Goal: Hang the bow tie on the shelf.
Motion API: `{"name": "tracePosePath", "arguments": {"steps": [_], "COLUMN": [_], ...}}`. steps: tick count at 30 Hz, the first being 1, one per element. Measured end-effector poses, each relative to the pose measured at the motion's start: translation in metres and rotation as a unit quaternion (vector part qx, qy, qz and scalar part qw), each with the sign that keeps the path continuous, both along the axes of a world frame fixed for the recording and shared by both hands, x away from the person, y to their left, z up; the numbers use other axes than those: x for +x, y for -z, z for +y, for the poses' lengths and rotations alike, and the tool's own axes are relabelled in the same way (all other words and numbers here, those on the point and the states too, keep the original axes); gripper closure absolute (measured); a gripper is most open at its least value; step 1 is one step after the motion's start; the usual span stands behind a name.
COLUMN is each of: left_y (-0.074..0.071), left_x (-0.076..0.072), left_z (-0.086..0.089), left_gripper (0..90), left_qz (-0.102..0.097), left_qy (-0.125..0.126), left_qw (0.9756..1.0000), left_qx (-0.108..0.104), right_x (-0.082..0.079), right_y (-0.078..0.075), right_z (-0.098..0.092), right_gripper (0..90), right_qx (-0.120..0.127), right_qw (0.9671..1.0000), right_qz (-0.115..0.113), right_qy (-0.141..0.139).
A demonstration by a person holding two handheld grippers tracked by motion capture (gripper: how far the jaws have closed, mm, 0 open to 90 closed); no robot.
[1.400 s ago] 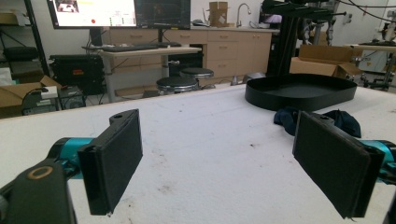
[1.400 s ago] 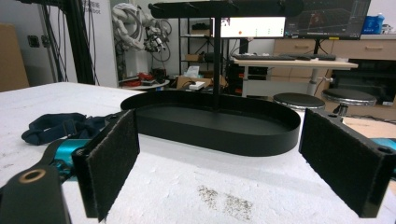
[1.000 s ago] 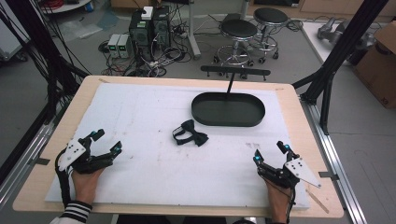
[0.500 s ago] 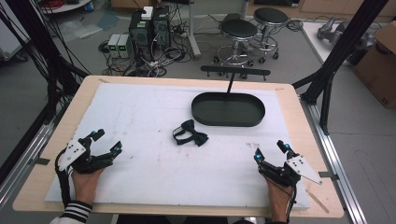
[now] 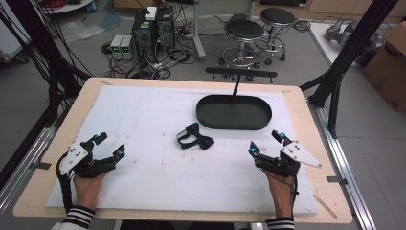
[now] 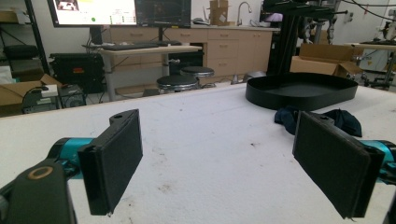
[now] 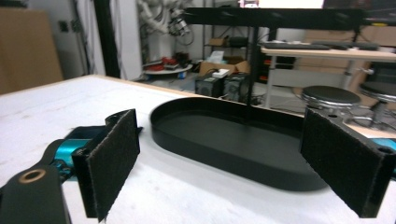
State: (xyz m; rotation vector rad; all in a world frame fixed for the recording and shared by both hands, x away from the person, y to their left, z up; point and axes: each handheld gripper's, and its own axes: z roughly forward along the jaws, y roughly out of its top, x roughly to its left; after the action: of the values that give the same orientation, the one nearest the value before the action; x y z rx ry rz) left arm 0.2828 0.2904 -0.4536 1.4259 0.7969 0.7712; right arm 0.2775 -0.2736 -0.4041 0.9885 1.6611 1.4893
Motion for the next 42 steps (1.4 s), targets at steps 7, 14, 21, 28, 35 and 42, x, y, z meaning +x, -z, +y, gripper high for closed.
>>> {"name": "tracePosePath", "arguments": {"steps": [7,14,21,28,35,42], "left_y": [0.000,0.000,0.000,0.000,0.000,0.000], "left_x": [0.000,0.000,0.000,0.000,0.000,0.000], "left_z": [0.000,0.000,0.000,0.000,0.000,0.000], "left_gripper": [16.2,16.3,16.2,16.2,16.2,16.2], "left_qz": [0.001,0.002,0.001,0.002,0.001,0.001], "left_qy": [-0.001,-0.002,-0.002,-0.003,-0.002,-0.002], "left_qw": [1.0000,1.0000,1.0000,1.0000,1.0000,1.0000], "left_qx": [-0.001,-0.003,-0.002,-0.002,-0.002,-0.002], "right_x": [0.023,0.036,0.051,0.065,0.075,0.086], "right_y": [-0.023,-0.030,-0.033,-0.039,-0.046,-0.040], "right_z": [0.038,0.054,0.068,0.083,0.103,0.113], "right_gripper": [11.4,11.4,11.4,11.4,15.0,22.7], "right_qx": [-0.035,-0.054,-0.069,-0.077,-0.098,-0.121], "right_qw": [0.9979,0.9941,0.9863,0.9785,0.9693,0.9587], "right_qz": [0.037,0.070,0.115,0.148,0.170,0.202], "right_qy": [-0.041,-0.062,-0.096,-0.122,-0.148,-0.159]}}
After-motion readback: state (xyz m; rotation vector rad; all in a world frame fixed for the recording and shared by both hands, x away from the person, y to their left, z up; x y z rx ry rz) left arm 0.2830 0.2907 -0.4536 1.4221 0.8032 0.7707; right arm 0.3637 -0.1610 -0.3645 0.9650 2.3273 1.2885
